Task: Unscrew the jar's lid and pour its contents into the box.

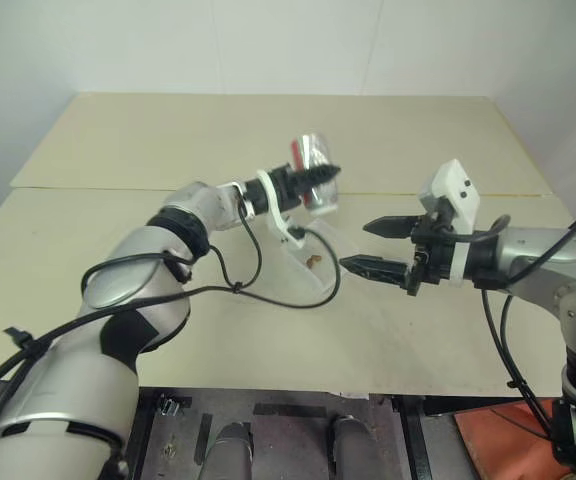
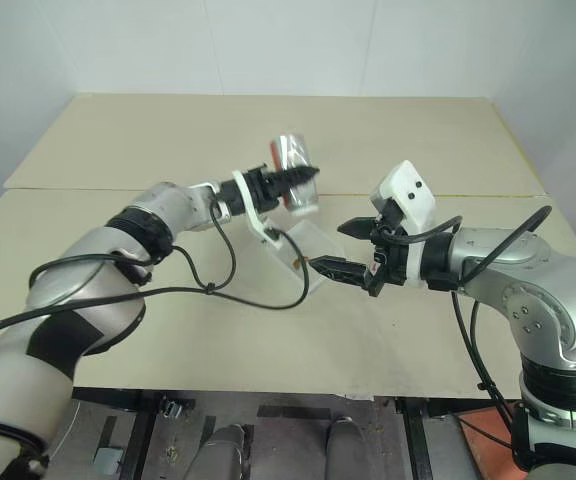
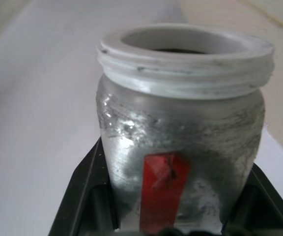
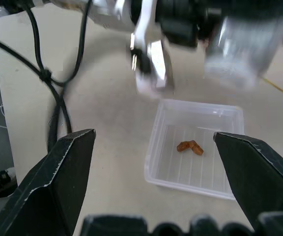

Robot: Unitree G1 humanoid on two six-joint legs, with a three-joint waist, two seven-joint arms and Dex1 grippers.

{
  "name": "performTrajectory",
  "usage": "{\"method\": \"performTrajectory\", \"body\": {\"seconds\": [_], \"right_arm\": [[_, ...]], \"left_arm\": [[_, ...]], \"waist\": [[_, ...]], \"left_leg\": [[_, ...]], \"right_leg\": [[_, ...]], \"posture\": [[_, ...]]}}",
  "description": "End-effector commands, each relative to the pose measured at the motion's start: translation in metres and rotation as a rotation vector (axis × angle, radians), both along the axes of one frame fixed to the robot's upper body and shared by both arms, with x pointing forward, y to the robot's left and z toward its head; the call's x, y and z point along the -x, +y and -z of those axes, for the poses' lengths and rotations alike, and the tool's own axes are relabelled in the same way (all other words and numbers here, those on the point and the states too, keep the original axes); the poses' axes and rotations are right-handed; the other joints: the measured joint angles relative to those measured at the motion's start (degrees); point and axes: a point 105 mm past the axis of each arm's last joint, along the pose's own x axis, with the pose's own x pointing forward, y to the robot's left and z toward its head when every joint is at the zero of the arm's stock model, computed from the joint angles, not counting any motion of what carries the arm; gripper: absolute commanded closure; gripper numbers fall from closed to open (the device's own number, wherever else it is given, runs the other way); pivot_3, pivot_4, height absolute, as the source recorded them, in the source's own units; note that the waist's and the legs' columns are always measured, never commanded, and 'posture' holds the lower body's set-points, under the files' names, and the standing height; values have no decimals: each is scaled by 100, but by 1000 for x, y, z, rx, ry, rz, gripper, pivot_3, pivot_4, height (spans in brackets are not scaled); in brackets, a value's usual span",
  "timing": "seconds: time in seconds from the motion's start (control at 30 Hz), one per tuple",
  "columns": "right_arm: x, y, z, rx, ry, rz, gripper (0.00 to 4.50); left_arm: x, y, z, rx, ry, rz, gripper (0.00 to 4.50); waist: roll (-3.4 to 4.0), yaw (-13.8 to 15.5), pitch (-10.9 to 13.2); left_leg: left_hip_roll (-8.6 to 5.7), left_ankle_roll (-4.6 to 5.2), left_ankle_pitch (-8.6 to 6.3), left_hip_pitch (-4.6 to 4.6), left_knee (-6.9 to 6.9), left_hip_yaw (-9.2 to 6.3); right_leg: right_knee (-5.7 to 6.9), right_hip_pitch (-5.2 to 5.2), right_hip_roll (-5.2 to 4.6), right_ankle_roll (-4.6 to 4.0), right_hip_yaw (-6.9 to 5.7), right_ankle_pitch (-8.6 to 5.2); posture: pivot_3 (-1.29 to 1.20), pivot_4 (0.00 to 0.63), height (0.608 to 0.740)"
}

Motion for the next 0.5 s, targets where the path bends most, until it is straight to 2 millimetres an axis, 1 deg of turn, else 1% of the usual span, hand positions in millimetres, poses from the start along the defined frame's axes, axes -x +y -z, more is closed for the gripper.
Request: {"method": "performTrajectory", "body": {"seconds": [0.03,0.1,0.17,0.27,0.33,0.37,0.5], "right_arm": [[5,-3,-16,-15,-94,-9,9],[5,-3,-15,-18,-102,-10,9],[5,-3,-15,-21,-108,-13,9],[5,-2,-15,-32,-120,-18,9],[4,-2,-15,-40,-130,-19,9],[4,-2,-15,-42,-133,-18,9],[2,-2,-15,-49,-145,-14,9]], "left_arm": [[-6,27,-16,316,257,-42,2563],[-16,49,-10,565,524,-90,2563],[-23,67,-1,795,782,-89,2563],[-22,86,5,1104,1129,5,2563],[-14,96,12,1216,1277,55,2563],[-7,98,18,1233,1343,74,2563],[15,104,42,1267,1473,83,2563]], "waist": [[2,-2,-1],[4,-2,-3],[4,-21,-3],[4,-77,-2],[4,-129,-2],[4,-160,-2],[6,-270,-5]], "left_leg": [[0,0,0,1,0,0],[0,-1,0,5,0,0],[0,-6,3,5,0,2],[1,-3,2,1,1,-1],[1,0,0,-4,5,-4],[2,1,0,-2,6,-5],[2,1,0,18,6,-6]], "right_leg": [[0,1,0,0,0,0],[-1,5,0,0,0,0],[3,6,-2,0,0,0],[4,5,-2,-1,-1,0],[5,5,-2,0,-2,0],[5,5,-2,0,-2,0],[11,18,-2,-1,-1,0]], "posture": [[0,150,740],[0,150,740],[0,150,740],[0,150,740],[0,150,740],[0,150,740],[0,150,740]]}}
